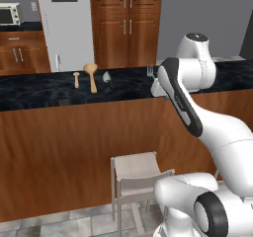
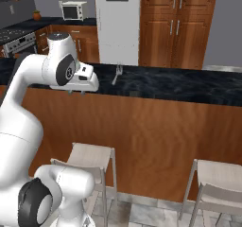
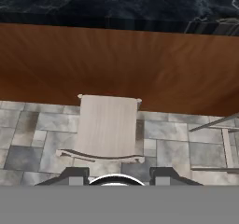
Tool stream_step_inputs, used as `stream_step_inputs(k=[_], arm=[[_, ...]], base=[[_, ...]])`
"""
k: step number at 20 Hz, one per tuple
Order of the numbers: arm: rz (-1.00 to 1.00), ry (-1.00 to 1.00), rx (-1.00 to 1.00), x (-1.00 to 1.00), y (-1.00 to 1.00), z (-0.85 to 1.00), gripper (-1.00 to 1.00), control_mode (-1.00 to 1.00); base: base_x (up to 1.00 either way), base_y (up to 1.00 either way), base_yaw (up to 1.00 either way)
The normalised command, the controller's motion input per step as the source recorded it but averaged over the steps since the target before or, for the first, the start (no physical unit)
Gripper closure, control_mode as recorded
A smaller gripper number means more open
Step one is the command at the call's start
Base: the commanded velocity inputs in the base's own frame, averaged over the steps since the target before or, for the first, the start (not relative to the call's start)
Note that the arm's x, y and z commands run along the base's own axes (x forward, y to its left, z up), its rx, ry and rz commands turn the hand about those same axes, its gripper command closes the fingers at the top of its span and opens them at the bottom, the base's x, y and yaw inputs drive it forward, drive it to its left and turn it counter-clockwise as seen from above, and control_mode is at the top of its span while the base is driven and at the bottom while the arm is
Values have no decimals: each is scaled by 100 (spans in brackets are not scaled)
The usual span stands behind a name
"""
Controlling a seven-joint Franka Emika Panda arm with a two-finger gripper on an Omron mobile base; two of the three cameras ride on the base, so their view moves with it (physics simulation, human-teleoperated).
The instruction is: Pick up the metallic utensils from the counter and place them in the open drawer. Make sure not to pick up any wooden utensils.
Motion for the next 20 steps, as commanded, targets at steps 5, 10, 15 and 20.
stream_step_inputs(k=[5,10,15,20], arm=[[0,0,0,0,4,-5,-100,-100],[0,0,0,0,26,-6,-100,-100],[0,-2,0,0,25,0,-100,-100],[0,-7,0,9,19,11,-100,-100]], base=[[0,0,0],[0,0,0],[0,0,0],[0,0,0]])
